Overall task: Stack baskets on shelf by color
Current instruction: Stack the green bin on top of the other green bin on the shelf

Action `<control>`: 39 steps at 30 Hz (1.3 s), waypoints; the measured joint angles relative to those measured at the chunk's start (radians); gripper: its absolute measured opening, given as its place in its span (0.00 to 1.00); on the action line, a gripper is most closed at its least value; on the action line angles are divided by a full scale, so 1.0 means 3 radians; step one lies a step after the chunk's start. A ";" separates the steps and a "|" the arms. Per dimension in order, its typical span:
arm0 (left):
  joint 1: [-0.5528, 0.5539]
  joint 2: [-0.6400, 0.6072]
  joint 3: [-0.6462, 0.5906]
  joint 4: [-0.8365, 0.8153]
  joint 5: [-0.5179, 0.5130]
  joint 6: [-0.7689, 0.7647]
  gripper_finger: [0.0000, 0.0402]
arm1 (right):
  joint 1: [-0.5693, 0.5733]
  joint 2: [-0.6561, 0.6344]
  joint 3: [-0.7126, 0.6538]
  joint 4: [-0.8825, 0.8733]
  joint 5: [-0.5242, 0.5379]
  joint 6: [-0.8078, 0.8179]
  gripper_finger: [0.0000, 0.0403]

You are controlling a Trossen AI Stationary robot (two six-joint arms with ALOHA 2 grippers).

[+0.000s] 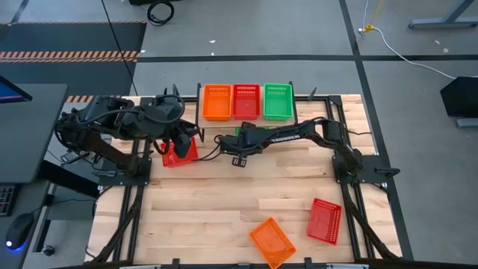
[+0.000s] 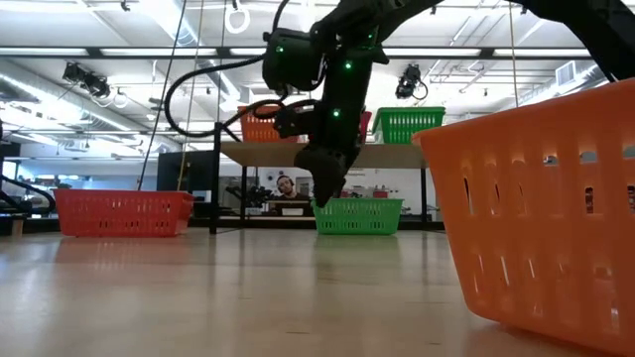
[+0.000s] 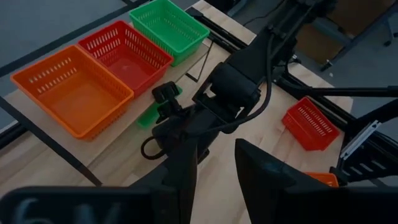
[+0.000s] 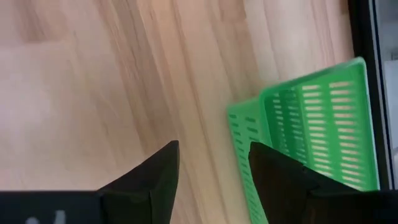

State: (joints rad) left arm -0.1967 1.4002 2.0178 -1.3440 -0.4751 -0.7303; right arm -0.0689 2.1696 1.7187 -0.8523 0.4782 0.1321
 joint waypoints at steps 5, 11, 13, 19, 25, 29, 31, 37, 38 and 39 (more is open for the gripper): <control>0.0001 0.0000 0.0000 -0.0045 -0.0001 -0.0001 0.29 | 0.0001 0.0015 0.0001 0.0037 -0.0001 0.0000 0.57; -0.0020 0.0000 0.0000 -0.0056 0.0000 -0.0001 0.29 | 0.0004 0.0018 -0.0072 0.0080 0.0089 -0.0004 0.68; -0.0034 0.0000 0.0000 -0.0056 0.0000 0.0000 0.29 | 0.0004 0.0018 -0.0105 0.0086 0.0186 -0.0005 0.71; -0.0089 0.0000 0.0000 -0.0055 0.0000 -0.0001 0.29 | -0.0003 0.0018 -0.0252 0.0137 0.0372 -0.0018 0.77; -0.0128 0.0000 0.0000 -0.0058 0.0001 -0.0061 0.29 | 0.0009 0.0022 -0.0289 0.0151 0.0323 0.0001 0.75; -0.0131 0.0000 0.0000 -0.0060 0.0003 -0.0064 0.29 | 0.0003 0.0024 -0.0290 0.0164 0.0311 0.0064 0.73; -0.0130 0.0000 0.0000 -0.0060 0.0001 -0.0064 0.29 | 0.0004 0.0024 -0.0290 0.0163 0.0299 0.0101 0.72; -0.0145 0.0000 0.0000 -0.0060 0.0001 -0.0062 0.29 | 0.0028 0.0024 -0.0290 0.0137 0.0265 0.0108 0.64; -0.0145 0.0000 0.0000 -0.0060 0.0001 -0.0064 0.29 | 0.0038 0.0024 -0.0291 0.0129 0.0259 0.0107 0.61; -0.0145 0.0000 0.0000 -0.0060 0.0001 -0.0064 0.29 | 0.0048 0.0025 -0.0291 0.0118 0.0260 0.0107 0.59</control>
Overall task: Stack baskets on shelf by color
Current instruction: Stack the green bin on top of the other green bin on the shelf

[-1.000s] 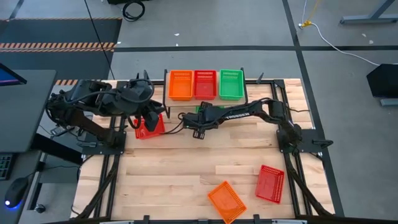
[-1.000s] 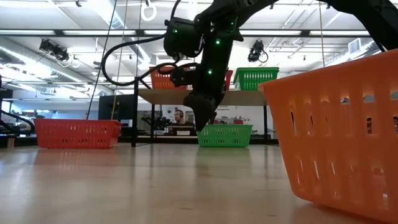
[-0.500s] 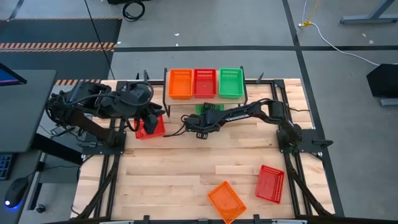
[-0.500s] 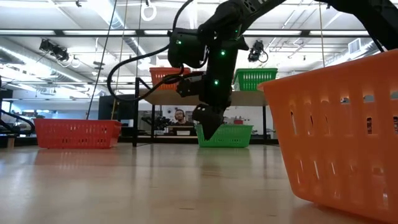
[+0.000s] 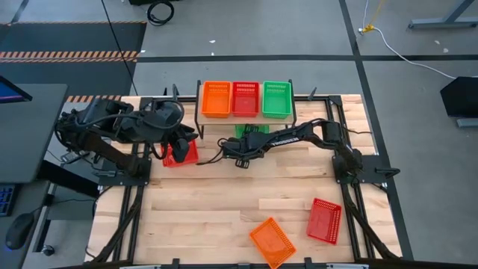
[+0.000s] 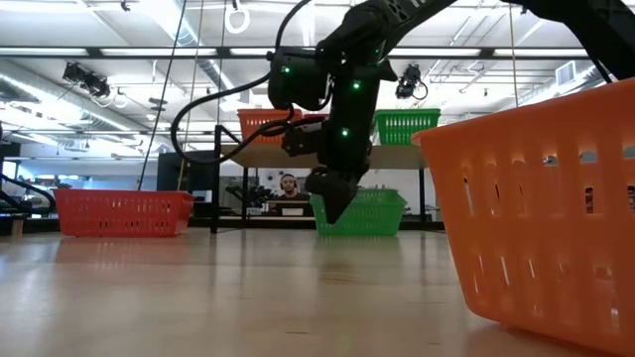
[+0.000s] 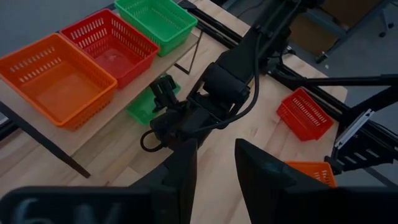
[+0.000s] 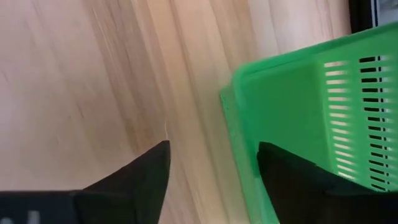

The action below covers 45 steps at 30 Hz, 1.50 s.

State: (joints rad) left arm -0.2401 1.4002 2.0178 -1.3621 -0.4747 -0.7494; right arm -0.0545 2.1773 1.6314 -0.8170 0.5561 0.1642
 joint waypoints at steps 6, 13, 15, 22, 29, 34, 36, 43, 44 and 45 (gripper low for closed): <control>0.0000 0.0000 0.0000 0.0000 0.0000 0.0001 0.29 | 0.0086 -0.0001 0.0034 -0.0197 0.0004 -0.0023 0.43; 0.0000 0.0000 0.0000 -0.0001 -0.0011 0.0005 0.29 | 0.0200 -0.0033 0.0054 -0.0268 -0.0041 -0.0033 0.23; 0.0000 0.0000 0.0000 -0.0001 -0.0023 0.0006 0.29 | 0.0241 -0.0051 0.0066 -0.0306 -0.0128 -0.0033 0.17; 0.0000 0.0001 0.0000 -0.0014 -0.0109 0.0031 0.29 | 0.0399 -0.0073 0.0310 -0.0531 -0.0503 0.0001 0.03; 0.0000 0.0001 0.0000 -0.0015 -0.0191 0.0164 0.29 | 0.0597 -0.0075 0.0873 -0.1055 -0.0539 0.0145 0.06; 0.0001 0.0001 0.0000 -0.0014 -0.0276 0.0279 0.29 | 0.0722 -0.0076 0.1371 -0.1318 -0.0554 0.0240 0.02; 0.0001 0.0001 0.0000 -0.0013 -0.0277 0.0340 0.29 | 0.0759 -0.0076 0.1580 -0.1444 -0.0557 0.0239 0.02; 0.0000 0.0001 0.0000 -0.0012 -0.0296 0.0518 0.29 | 0.0820 -0.0077 0.2411 -0.2242 -0.0517 -0.0111 0.03; 0.0000 0.0001 0.0000 -0.0011 -0.0302 0.0546 0.29 | 0.0835 -0.0120 0.2419 -0.2291 -0.0491 -0.0214 0.03; 0.0001 0.0001 0.0000 -0.0011 -0.0309 0.0580 0.29 | 0.0850 -0.0227 0.2333 -0.2274 -0.0491 -0.0340 0.03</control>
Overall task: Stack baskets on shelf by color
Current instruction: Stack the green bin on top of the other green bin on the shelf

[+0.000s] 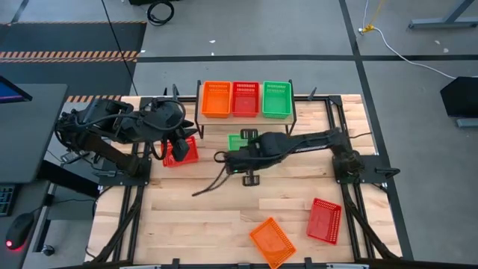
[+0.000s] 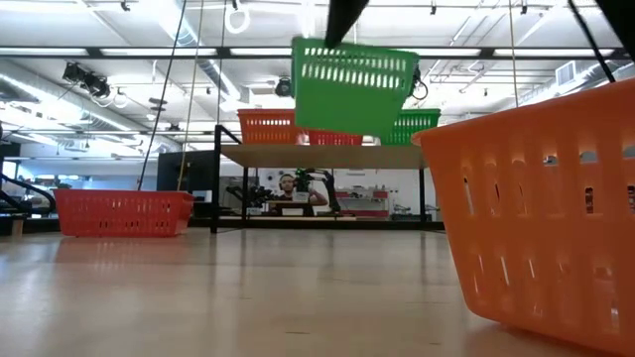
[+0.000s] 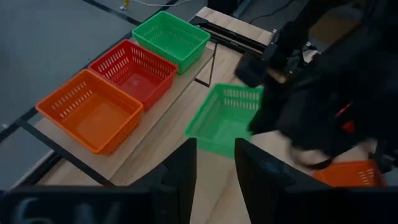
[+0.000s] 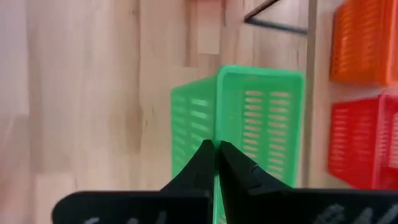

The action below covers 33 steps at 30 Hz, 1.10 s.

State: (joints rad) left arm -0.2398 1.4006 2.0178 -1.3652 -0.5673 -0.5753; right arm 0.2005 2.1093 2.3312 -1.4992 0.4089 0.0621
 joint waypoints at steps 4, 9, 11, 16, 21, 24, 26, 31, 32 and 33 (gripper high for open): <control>0.0000 0.0000 0.0000 0.0002 -0.0007 0.0105 0.29 | 0.0043 -0.0303 -0.0080 -0.0222 0.0147 -0.0379 0.03; 0.0001 0.0000 0.0000 0.0006 -0.0009 0.0153 0.29 | 0.0006 -0.0564 -0.0083 -0.0205 0.0571 -0.0771 0.03; 0.0001 0.0000 0.0000 0.0019 -0.0023 0.0158 0.29 | -0.0066 -0.0645 -0.0081 -0.0207 0.0666 -0.0916 0.02; 0.0000 0.0000 0.0000 0.0047 -0.0030 0.0189 0.29 | -0.0384 -0.0672 -0.0086 -0.0241 0.0545 -0.1096 0.03; 0.0000 0.0000 0.0000 0.0047 -0.0030 0.0202 0.29 | -0.0808 -0.0672 -0.0085 -0.0240 0.0529 -0.0937 0.03; -0.0033 0.0000 0.0000 0.0047 -0.0030 0.0180 0.29 | -0.1058 -0.0672 -0.0085 -0.0241 0.0594 -0.0274 0.03; -0.0063 0.0000 0.0000 0.0047 -0.0030 0.0168 0.29 | -0.1200 -0.0690 -0.0086 -0.0240 0.0557 0.0175 0.03; -0.0144 0.0000 0.0000 0.0047 -0.0037 0.0145 0.29 | -0.1441 -0.0723 -0.0085 -0.0240 0.0332 0.0884 0.03; -0.0153 0.0000 0.0000 0.0047 -0.0055 0.0149 0.29 | -0.1480 -0.0723 -0.0085 -0.0239 0.0320 0.1044 0.03; -0.0154 0.0000 0.0000 0.0047 -0.0068 0.0150 0.29 | -0.1516 -0.0715 -0.0085 -0.0238 0.0318 0.1221 0.03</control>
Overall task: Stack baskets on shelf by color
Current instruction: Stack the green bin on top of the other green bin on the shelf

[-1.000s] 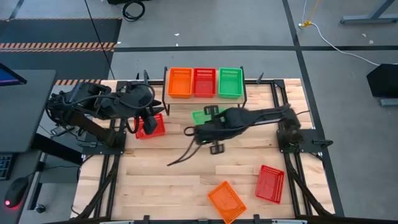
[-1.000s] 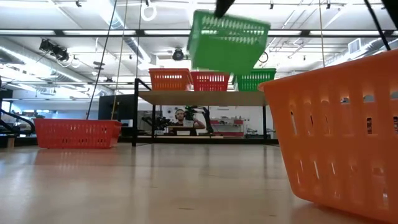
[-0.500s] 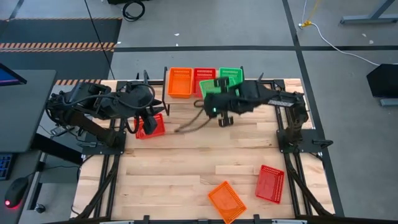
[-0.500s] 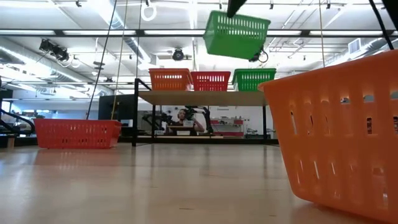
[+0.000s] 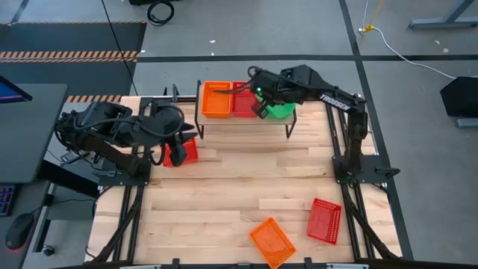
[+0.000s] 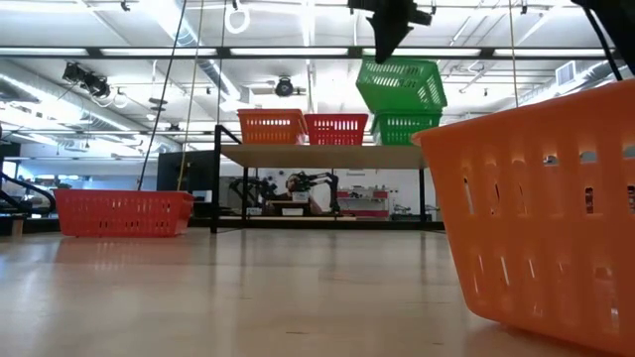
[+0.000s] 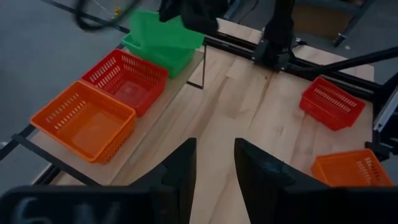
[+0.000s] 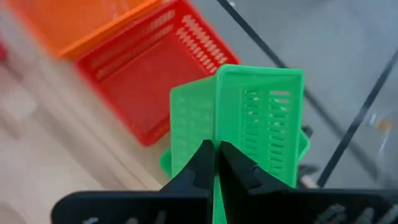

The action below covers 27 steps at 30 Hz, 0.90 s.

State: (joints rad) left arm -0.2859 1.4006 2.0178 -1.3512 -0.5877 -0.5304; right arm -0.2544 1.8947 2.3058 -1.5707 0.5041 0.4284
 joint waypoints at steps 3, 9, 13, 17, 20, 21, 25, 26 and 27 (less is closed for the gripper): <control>0.0000 0.0000 0.0000 -0.0003 -0.0026 0.0009 0.29 | -0.0103 0.0008 0.0000 0.0001 -0.0024 0.0449 0.03; 0.0000 0.0000 0.0000 -0.0012 -0.0037 0.0091 0.29 | -0.0286 0.0011 0.0000 0.0007 -0.0249 0.0929 0.03; 0.0000 0.0000 0.0000 -0.0025 -0.0038 0.0143 0.29 | -0.0389 0.0011 0.0000 0.0042 -0.0560 0.0970 0.03; 0.0000 0.0000 0.0000 -0.0026 -0.0037 0.0152 0.29 | -0.0454 0.0010 0.0000 0.0033 -0.0753 0.1046 0.03; 0.0000 0.0000 0.0000 -0.0025 -0.0037 0.0152 0.29 | -0.0519 0.0000 0.0000 0.0012 -0.0779 0.1055 0.03; 0.0000 0.0000 0.0000 -0.0026 -0.0037 0.0153 0.29 | -0.0551 -0.0003 0.0000 -0.0001 -0.0798 0.1055 0.03; 0.0000 0.0000 0.0000 -0.0026 -0.0037 0.0153 0.29 | -0.0703 0.0000 0.0000 0.0000 -0.0930 0.0970 0.03; 0.0000 0.0000 0.0000 -0.0025 -0.0036 0.0154 0.29 | -0.0742 0.0000 0.0000 0.0000 -0.0954 0.0921 0.03; 0.0000 0.0000 0.0000 -0.0026 -0.0037 0.0154 0.29 | -0.0777 0.0000 0.0000 0.0000 -0.0980 0.0865 0.03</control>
State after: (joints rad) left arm -0.2859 1.4006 2.0178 -1.3589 -0.5987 -0.4843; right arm -0.4874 1.8947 2.3058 -1.5706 0.2102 0.6879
